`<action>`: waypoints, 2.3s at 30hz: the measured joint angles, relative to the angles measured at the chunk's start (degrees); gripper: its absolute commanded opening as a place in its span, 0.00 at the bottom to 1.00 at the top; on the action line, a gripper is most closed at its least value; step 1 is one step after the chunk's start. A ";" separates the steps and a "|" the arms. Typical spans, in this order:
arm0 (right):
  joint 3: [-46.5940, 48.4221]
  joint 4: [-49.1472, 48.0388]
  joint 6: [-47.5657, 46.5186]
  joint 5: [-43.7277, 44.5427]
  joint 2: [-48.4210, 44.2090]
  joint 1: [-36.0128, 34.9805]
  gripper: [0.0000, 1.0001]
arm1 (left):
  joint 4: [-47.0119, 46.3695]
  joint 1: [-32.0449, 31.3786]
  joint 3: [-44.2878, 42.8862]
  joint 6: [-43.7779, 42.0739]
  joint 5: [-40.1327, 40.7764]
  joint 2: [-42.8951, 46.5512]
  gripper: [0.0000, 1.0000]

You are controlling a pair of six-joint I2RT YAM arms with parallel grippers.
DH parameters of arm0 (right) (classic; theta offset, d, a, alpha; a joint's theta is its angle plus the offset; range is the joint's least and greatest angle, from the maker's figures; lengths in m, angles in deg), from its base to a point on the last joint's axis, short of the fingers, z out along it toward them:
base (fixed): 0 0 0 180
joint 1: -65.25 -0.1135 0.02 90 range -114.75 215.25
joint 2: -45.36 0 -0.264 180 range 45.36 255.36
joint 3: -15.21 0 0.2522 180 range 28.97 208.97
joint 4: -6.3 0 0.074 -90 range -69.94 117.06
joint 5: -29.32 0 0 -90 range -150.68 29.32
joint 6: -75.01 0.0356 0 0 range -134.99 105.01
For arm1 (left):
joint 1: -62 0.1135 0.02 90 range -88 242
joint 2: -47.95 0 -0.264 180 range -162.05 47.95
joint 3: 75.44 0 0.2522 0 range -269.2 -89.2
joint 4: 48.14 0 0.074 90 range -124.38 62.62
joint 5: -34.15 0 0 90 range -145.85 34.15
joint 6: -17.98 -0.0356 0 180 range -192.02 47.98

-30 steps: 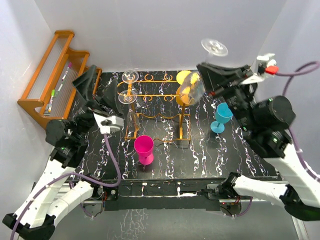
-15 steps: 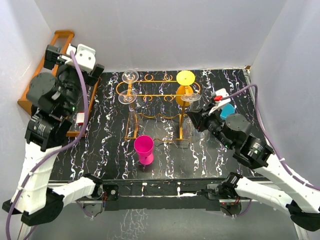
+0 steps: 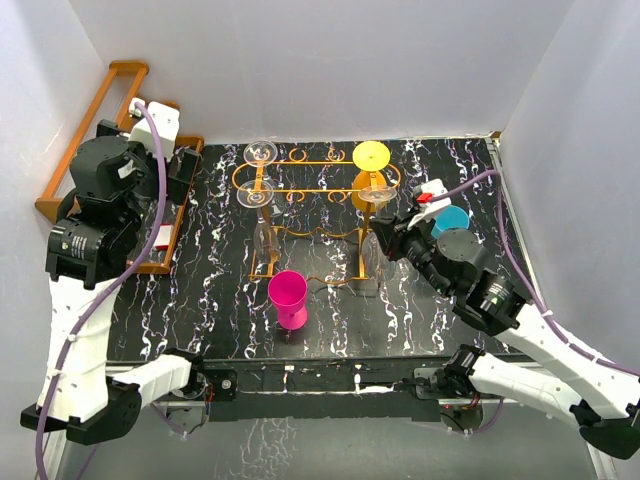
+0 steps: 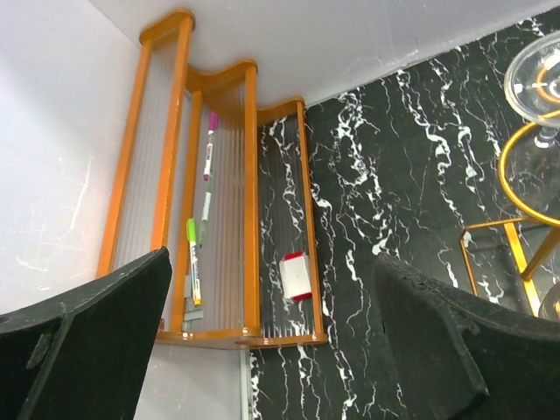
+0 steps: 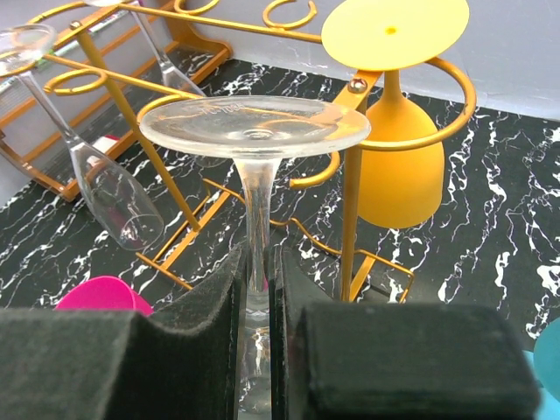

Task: Place the wine glass upside down on the wine glass rack

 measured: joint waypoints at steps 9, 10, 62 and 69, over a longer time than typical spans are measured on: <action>-3.15 -4.61 0.31 3.80 1.64 -0.02 0.08 | 6.75 1.33 -2.62 0.81 -7.06 -3.13 0.97; -3.23 -5.38 0.31 4.31 1.88 -0.02 0.08 | 7.87 1.38 -2.75 0.72 -9.05 -3.26 0.97; -6.01 12.76 13.97 10.19 -15.32 -0.02 0.99 | 34.99 -29.53 -9.35 -8.00 -34.80 -14.43 0.85; -5.64 14.27 15.02 12.50 -19.65 0.00 0.98 | 35.65 -30.93 3.87 -6.67 -36.15 -8.74 0.60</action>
